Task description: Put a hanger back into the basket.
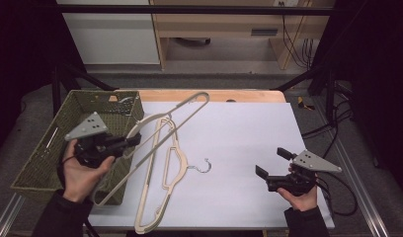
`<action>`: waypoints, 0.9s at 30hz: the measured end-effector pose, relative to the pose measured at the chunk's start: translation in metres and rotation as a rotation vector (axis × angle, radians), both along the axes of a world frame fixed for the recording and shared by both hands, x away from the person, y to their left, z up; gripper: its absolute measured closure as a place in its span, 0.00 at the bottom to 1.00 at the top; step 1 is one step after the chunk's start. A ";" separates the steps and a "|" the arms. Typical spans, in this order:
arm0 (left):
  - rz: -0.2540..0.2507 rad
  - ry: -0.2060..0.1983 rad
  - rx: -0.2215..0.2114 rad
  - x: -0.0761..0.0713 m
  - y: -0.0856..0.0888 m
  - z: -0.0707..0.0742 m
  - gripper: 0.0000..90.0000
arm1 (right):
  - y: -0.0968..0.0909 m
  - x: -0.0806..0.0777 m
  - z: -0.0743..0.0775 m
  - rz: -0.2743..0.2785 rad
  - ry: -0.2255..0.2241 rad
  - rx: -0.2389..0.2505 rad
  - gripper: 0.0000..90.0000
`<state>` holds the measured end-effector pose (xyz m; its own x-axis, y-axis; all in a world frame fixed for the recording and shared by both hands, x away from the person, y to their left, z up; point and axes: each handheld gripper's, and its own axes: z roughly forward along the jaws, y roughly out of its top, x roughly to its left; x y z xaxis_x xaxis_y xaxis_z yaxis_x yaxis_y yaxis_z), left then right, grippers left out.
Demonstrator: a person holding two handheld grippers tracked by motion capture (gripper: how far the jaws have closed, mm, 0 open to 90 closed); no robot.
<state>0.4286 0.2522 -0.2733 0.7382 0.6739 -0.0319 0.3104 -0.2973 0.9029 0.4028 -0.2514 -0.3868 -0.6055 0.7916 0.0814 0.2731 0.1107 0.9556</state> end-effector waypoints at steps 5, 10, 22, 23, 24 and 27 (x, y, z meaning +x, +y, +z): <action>0.032 -0.005 0.017 0.012 0.026 0.013 0.95 | -0.004 0.000 0.001 -0.014 0.001 0.002 0.03; 0.040 -0.018 0.035 0.028 0.053 0.017 0.95 | -0.004 0.000 0.001 -0.017 0.006 0.004 0.03; 0.144 -0.007 0.093 0.056 0.115 0.012 0.95 | -0.004 0.000 0.001 -0.015 0.007 -0.001 0.03; 0.150 -0.004 0.098 0.058 0.120 0.011 0.95 | -0.005 0.000 0.001 -0.017 0.007 0.000 0.03; 0.157 -0.002 0.104 0.060 0.125 0.009 0.95 | -0.005 0.000 0.001 -0.017 0.007 0.000 0.03; 0.188 0.005 0.108 0.066 0.143 0.003 0.95 | -0.005 0.000 0.000 -0.015 0.007 -0.003 0.03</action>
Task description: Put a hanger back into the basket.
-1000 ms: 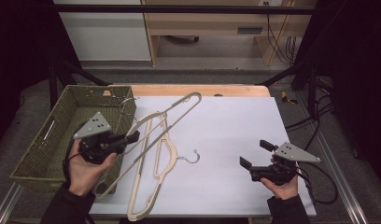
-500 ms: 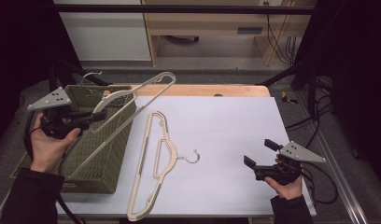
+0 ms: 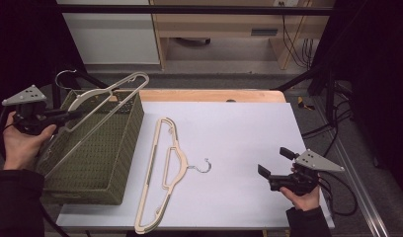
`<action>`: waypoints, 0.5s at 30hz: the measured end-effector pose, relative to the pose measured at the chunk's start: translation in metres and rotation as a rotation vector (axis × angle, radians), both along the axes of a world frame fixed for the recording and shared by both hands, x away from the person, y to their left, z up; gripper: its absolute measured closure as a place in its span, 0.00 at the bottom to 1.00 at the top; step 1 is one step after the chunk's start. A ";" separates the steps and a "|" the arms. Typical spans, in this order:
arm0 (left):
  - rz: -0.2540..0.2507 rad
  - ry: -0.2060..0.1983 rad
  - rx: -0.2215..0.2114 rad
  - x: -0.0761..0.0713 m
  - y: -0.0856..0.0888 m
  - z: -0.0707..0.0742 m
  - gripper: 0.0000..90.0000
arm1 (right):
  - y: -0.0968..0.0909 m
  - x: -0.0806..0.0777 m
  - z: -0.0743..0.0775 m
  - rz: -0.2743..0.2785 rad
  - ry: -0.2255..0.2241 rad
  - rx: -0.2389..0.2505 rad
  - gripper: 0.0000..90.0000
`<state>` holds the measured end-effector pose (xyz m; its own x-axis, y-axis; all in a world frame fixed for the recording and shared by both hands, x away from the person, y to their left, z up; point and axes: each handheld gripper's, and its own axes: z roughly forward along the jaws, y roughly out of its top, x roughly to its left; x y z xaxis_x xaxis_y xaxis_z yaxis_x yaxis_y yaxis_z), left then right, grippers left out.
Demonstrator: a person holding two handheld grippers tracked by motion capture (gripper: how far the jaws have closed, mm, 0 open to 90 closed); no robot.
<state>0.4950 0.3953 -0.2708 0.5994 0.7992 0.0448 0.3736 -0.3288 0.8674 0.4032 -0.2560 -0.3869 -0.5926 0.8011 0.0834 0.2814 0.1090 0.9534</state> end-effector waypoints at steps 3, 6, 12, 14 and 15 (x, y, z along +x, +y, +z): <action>0.008 0.002 0.011 0.002 0.008 -0.004 0.95 | 0.000 0.000 0.000 0.001 0.002 -0.001 0.03; 0.014 -0.001 0.042 0.004 0.018 -0.011 0.95 | 0.001 0.000 0.000 0.002 0.006 -0.002 0.03; 0.028 0.039 0.058 0.009 0.031 -0.029 0.95 | 0.002 0.001 -0.002 0.004 0.008 -0.008 0.03; 0.026 0.057 0.065 0.010 0.034 -0.034 0.95 | 0.003 0.001 -0.002 0.006 0.012 -0.010 0.03; 0.031 0.065 0.061 0.010 0.035 -0.037 0.95 | 0.003 0.002 -0.002 0.008 0.012 -0.012 0.03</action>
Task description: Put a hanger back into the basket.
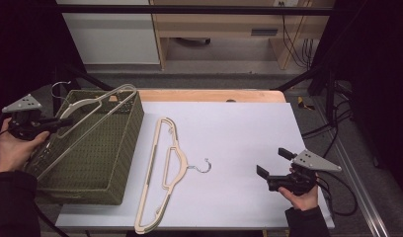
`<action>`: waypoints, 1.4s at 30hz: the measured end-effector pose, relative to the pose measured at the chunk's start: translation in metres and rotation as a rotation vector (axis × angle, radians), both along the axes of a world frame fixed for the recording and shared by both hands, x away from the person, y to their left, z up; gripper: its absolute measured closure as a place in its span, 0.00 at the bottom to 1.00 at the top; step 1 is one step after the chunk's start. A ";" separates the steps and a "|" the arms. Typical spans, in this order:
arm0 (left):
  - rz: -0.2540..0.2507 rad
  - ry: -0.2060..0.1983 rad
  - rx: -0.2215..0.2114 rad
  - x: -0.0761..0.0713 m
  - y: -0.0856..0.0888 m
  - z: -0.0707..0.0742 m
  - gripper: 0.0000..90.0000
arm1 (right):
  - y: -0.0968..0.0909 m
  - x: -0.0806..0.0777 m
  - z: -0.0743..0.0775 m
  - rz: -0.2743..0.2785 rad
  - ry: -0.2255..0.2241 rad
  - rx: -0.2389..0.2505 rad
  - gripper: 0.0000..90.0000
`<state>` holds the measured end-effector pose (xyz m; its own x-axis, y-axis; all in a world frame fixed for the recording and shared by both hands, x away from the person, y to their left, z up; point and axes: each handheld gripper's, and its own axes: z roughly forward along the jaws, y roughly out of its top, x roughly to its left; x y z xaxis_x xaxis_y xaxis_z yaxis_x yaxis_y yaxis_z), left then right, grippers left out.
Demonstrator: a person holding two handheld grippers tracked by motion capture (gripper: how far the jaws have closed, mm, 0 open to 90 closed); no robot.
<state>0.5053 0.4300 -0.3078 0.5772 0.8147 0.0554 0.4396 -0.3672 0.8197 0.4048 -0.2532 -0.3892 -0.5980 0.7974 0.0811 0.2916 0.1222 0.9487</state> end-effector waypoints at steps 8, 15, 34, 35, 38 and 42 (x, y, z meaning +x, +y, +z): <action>0.035 0.076 -0.036 0.002 0.001 -0.034 0.95 | 0.000 0.000 -0.001 0.000 0.005 0.004 0.03; 0.053 0.121 -0.037 0.007 -0.008 -0.061 0.94 | 0.002 0.002 -0.003 0.002 0.012 -0.001 0.03; 0.277 0.223 0.076 0.008 0.010 -0.090 0.87 | 0.005 0.003 -0.005 0.009 0.021 -0.008 0.03; 0.284 0.234 0.086 0.008 0.010 -0.090 0.86 | 0.006 0.003 -0.005 0.011 0.022 -0.008 0.03; 0.308 0.251 0.109 0.009 0.010 -0.091 0.84 | 0.005 0.003 -0.005 0.016 0.020 -0.013 0.03; 0.346 0.287 0.117 0.010 0.012 -0.093 0.74 | 0.006 0.003 -0.005 0.012 0.021 -0.008 0.03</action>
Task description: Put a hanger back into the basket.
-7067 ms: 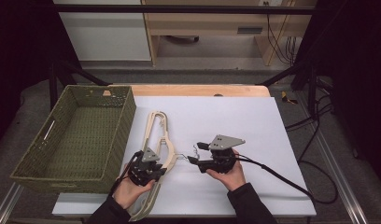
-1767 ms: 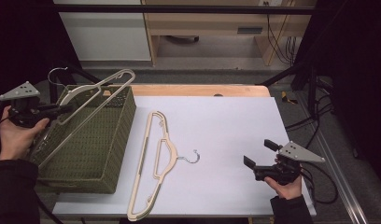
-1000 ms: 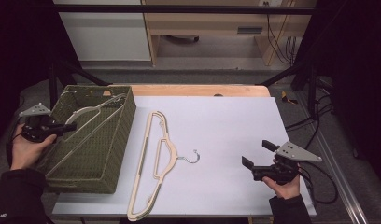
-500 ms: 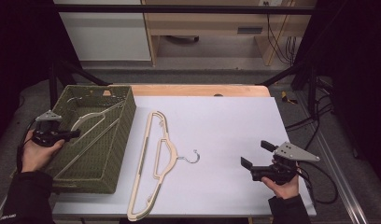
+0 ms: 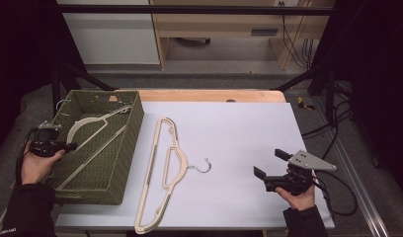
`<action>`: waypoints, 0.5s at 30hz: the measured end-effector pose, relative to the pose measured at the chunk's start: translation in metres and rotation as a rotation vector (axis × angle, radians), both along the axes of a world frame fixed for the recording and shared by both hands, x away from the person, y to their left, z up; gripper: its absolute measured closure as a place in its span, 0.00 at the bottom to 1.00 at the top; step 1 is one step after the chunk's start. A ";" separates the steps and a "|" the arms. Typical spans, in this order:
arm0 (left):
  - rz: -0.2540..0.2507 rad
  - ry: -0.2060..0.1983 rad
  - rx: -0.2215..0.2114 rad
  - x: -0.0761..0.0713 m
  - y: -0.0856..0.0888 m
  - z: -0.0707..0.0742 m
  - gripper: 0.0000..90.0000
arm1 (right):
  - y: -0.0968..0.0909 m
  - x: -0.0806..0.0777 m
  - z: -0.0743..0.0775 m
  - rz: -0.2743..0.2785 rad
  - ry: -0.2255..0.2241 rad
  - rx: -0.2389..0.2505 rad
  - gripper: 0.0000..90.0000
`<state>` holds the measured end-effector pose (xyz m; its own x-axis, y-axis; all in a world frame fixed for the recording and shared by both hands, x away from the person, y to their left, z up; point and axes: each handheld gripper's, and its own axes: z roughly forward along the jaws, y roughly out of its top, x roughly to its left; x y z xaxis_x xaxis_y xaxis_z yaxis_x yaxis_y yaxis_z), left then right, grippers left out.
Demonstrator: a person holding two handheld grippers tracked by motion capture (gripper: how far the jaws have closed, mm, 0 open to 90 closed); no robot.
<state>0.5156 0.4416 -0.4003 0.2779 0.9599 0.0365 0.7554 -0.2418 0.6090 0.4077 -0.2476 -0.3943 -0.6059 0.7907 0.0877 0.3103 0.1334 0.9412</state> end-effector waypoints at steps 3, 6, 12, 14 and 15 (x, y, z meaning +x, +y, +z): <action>0.017 0.016 0.009 0.001 0.001 -0.004 0.68 | 0.000 0.000 0.000 0.002 -0.001 -0.001 0.03; 0.028 0.036 0.011 0.001 0.002 -0.005 0.64 | 0.000 0.000 0.000 0.002 0.000 -0.001 0.03; 0.052 0.060 0.002 0.002 0.004 -0.009 0.51 | 0.000 0.000 0.000 0.001 0.000 0.000 0.03; 0.049 0.055 -0.003 0.001 0.004 -0.009 0.49 | 0.000 0.000 0.000 0.000 -0.001 0.001 0.03; 0.048 0.052 -0.006 0.000 0.004 -0.009 0.48 | 0.000 0.000 0.000 0.000 0.000 0.001 0.03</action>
<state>0.5154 0.4458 -0.4088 0.2330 0.9723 0.0172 0.7967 -0.2010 0.5699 0.4074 -0.2474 -0.3940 -0.6061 0.7904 0.0882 0.3099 0.1326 0.9415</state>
